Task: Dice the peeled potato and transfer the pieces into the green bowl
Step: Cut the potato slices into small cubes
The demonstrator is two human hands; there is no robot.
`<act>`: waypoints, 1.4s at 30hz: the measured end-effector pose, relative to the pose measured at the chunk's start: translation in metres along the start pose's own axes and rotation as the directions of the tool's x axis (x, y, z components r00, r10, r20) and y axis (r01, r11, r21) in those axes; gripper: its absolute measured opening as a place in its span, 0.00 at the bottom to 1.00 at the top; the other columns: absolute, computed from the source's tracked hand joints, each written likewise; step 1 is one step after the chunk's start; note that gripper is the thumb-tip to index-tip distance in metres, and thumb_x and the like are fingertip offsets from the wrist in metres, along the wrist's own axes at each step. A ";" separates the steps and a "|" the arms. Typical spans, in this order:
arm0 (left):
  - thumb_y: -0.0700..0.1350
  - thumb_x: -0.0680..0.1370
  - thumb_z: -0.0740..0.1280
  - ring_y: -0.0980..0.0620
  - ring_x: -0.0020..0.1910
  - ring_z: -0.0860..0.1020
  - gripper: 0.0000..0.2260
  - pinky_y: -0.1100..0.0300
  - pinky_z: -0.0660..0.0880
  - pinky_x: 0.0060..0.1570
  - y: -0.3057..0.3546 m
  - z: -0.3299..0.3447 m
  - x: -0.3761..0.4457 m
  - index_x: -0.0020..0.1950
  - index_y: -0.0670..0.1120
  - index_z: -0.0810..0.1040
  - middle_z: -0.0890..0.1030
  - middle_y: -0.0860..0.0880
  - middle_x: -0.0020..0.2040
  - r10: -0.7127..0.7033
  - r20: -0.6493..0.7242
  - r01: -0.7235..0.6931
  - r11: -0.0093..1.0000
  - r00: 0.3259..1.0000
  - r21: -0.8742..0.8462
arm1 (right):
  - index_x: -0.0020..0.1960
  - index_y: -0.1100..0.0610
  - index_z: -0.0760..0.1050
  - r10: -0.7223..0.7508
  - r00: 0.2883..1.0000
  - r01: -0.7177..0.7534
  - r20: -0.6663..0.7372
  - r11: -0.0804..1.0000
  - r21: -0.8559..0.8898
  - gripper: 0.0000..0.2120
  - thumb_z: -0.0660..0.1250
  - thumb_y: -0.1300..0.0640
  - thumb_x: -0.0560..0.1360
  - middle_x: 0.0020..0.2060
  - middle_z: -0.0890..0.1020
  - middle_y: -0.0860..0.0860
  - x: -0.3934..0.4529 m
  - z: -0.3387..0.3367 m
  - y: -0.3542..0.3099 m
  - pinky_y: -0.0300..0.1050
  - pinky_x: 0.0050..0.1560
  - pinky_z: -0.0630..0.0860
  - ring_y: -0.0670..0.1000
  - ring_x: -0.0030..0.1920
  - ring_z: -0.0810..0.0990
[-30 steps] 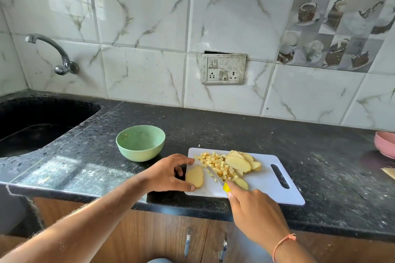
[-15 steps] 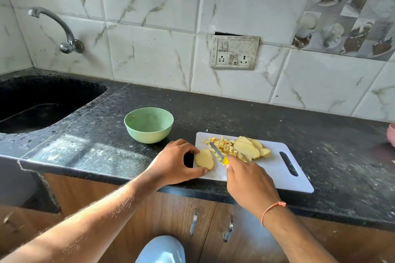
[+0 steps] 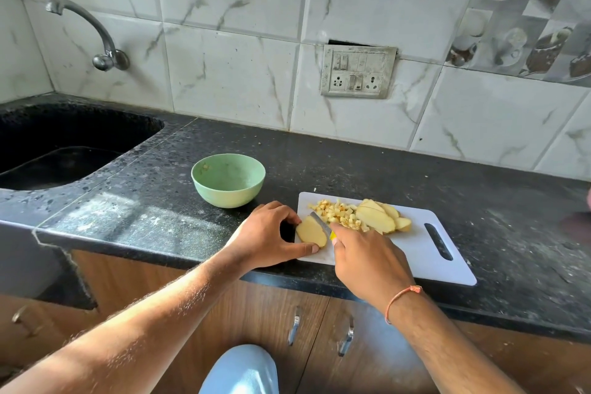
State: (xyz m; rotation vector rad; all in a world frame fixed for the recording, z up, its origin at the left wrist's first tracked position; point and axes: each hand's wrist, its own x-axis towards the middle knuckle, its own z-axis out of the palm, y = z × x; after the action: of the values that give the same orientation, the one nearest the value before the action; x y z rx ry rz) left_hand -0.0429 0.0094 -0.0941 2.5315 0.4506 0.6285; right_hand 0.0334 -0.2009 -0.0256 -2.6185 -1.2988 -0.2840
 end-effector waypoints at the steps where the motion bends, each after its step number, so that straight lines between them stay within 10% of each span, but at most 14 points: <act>1: 0.76 0.63 0.74 0.60 0.54 0.75 0.31 0.60 0.77 0.57 0.000 0.000 0.001 0.57 0.59 0.80 0.77 0.63 0.53 -0.004 0.003 0.004 1.000 1.000 -0.006 | 0.73 0.47 0.73 -0.006 1.000 0.006 0.003 1.000 -0.012 0.18 0.57 0.51 0.85 0.53 0.84 0.51 0.000 0.000 -0.001 0.45 0.40 0.68 0.55 0.51 0.81; 21: 0.70 0.63 0.80 0.62 0.50 0.76 0.26 0.63 0.76 0.51 0.003 -0.003 0.004 0.54 0.57 0.84 0.81 0.60 0.50 -0.063 0.016 0.063 0.996 0.998 -0.061 | 0.82 0.51 0.59 -0.091 0.980 0.111 0.175 0.988 -0.106 0.32 0.57 0.64 0.79 0.34 0.67 0.49 -0.006 0.000 -0.005 0.45 0.29 0.60 0.54 0.38 0.70; 42: 0.70 0.61 0.81 0.62 0.48 0.79 0.27 0.64 0.77 0.46 0.004 -0.008 0.003 0.52 0.57 0.85 0.82 0.60 0.48 -0.085 0.040 0.088 0.993 0.996 -0.084 | 0.81 0.46 0.61 -0.056 0.997 0.057 0.059 0.998 -0.004 0.25 0.55 0.57 0.85 0.39 0.77 0.47 -0.053 -0.036 0.007 0.38 0.30 0.63 0.46 0.33 0.69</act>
State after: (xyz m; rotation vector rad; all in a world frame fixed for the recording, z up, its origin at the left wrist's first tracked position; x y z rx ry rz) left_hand -0.0436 0.0099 -0.0848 2.4247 0.5065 0.5569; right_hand 0.0044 -0.2544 -0.0052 -2.6164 -1.3944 -0.2208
